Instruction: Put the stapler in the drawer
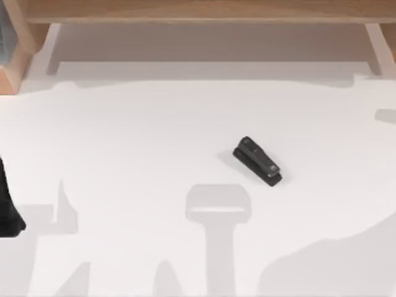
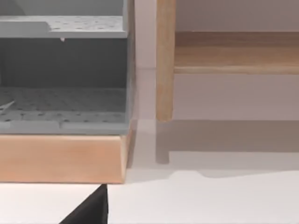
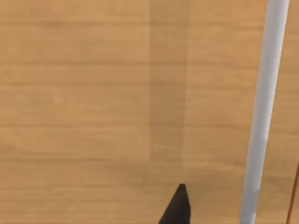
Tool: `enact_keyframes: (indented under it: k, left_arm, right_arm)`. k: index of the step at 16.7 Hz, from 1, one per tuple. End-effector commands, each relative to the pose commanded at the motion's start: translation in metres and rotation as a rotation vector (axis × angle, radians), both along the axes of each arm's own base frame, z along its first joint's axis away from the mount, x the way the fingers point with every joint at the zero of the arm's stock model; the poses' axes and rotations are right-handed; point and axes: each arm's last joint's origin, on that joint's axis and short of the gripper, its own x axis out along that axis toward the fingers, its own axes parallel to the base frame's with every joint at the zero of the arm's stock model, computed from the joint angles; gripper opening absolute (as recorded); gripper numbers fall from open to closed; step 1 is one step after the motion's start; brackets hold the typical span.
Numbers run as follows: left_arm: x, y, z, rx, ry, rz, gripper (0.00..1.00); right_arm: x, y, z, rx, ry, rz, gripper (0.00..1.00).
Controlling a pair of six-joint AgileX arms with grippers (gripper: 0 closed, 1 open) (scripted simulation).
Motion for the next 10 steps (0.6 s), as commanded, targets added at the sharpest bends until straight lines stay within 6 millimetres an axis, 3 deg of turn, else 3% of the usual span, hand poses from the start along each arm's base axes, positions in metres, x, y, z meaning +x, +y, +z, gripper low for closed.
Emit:
enact_keyframes:
  k: [4,10]
  left_arm:
    - [0.0000,0.0000,0.0000,0.000,0.000,0.000,1.00]
    - [0.0000,0.0000,0.0000,0.000,0.000,0.000,1.00]
  right_arm:
    - [0.0000,0.0000,0.0000,0.000,0.000,0.000,0.02]
    - [0.0000,0.0000,0.0000,0.000,0.000,0.000,0.00]
